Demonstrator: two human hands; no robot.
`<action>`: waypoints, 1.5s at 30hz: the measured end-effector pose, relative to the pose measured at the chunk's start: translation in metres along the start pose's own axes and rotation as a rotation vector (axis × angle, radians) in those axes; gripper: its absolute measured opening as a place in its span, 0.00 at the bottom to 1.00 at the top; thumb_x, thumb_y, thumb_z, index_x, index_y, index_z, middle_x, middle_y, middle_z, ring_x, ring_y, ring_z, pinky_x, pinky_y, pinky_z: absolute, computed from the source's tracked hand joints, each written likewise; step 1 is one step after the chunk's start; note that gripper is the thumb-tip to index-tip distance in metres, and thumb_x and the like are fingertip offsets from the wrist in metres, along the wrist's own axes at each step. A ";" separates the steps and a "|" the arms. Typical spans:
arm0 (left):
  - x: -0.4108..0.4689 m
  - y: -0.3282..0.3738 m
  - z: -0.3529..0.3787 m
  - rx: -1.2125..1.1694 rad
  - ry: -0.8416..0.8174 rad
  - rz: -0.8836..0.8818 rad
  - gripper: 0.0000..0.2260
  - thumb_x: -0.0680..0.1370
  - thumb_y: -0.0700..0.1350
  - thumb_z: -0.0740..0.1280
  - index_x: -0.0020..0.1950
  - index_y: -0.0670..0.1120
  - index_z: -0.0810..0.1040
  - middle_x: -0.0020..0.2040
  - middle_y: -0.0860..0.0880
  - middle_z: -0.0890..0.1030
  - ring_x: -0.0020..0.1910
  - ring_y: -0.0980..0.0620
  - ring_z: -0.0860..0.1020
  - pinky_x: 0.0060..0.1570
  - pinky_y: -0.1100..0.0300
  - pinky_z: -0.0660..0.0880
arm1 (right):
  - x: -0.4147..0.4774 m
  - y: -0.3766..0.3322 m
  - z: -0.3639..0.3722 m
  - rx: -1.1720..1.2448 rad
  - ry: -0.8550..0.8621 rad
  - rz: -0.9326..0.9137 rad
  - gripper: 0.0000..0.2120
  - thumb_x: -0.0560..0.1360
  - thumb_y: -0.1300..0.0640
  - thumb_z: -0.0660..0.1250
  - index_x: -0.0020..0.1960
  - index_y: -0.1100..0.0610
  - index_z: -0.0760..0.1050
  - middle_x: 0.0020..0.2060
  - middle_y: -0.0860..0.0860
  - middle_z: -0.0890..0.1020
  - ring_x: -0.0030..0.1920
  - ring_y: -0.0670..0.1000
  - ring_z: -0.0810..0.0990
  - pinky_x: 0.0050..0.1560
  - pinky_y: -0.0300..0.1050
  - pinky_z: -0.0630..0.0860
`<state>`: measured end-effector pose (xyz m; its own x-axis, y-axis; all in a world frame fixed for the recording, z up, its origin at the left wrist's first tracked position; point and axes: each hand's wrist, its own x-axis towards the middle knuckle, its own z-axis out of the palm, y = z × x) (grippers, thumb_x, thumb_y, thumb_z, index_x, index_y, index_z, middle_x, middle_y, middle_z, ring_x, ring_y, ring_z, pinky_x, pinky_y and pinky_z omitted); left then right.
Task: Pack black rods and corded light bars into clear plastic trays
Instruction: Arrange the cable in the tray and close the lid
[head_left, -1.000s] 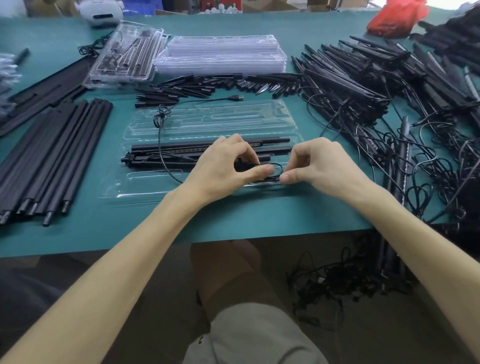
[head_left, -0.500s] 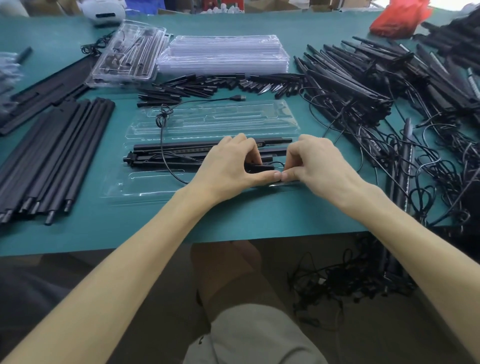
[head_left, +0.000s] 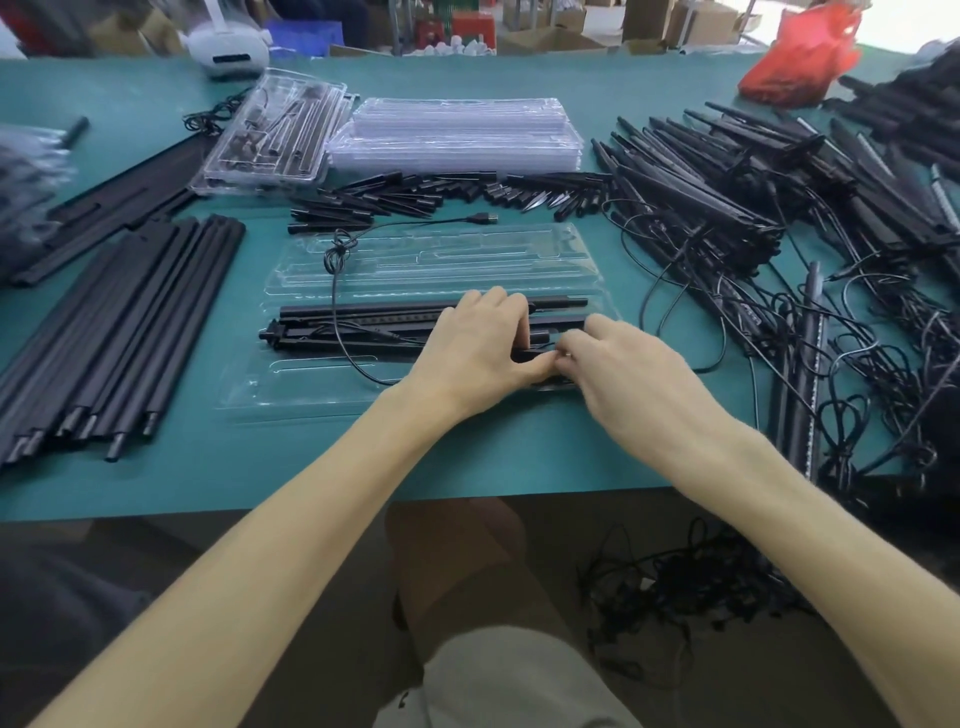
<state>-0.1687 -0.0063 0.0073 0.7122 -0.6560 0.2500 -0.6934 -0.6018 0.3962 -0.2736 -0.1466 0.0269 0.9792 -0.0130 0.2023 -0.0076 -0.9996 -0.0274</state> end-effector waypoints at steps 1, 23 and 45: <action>0.000 0.000 -0.001 -0.011 -0.001 -0.010 0.16 0.75 0.61 0.69 0.43 0.49 0.72 0.44 0.53 0.74 0.47 0.50 0.70 0.52 0.50 0.72 | -0.002 -0.004 0.002 -0.069 0.011 0.005 0.07 0.83 0.54 0.62 0.59 0.55 0.71 0.46 0.49 0.72 0.47 0.53 0.74 0.39 0.44 0.63; 0.018 -0.014 -0.021 -0.287 -0.162 -0.151 0.08 0.75 0.53 0.75 0.42 0.50 0.85 0.36 0.55 0.83 0.36 0.58 0.78 0.39 0.64 0.74 | -0.031 -0.044 0.010 -0.355 -0.156 0.036 0.46 0.79 0.32 0.38 0.79 0.70 0.47 0.56 0.65 0.75 0.59 0.62 0.66 0.59 0.56 0.65; 0.019 -0.120 -0.075 0.141 0.394 -0.402 0.12 0.80 0.40 0.66 0.62 0.48 0.81 0.56 0.39 0.76 0.54 0.39 0.76 0.59 0.46 0.72 | -0.034 -0.043 0.013 -0.321 -0.153 0.055 0.45 0.80 0.32 0.40 0.79 0.71 0.45 0.61 0.67 0.74 0.63 0.65 0.65 0.66 0.63 0.66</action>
<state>-0.0636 0.0873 0.0309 0.8908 -0.1605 0.4251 -0.3489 -0.8409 0.4137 -0.3038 -0.1031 0.0083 0.9944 -0.0877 0.0592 -0.1008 -0.9548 0.2797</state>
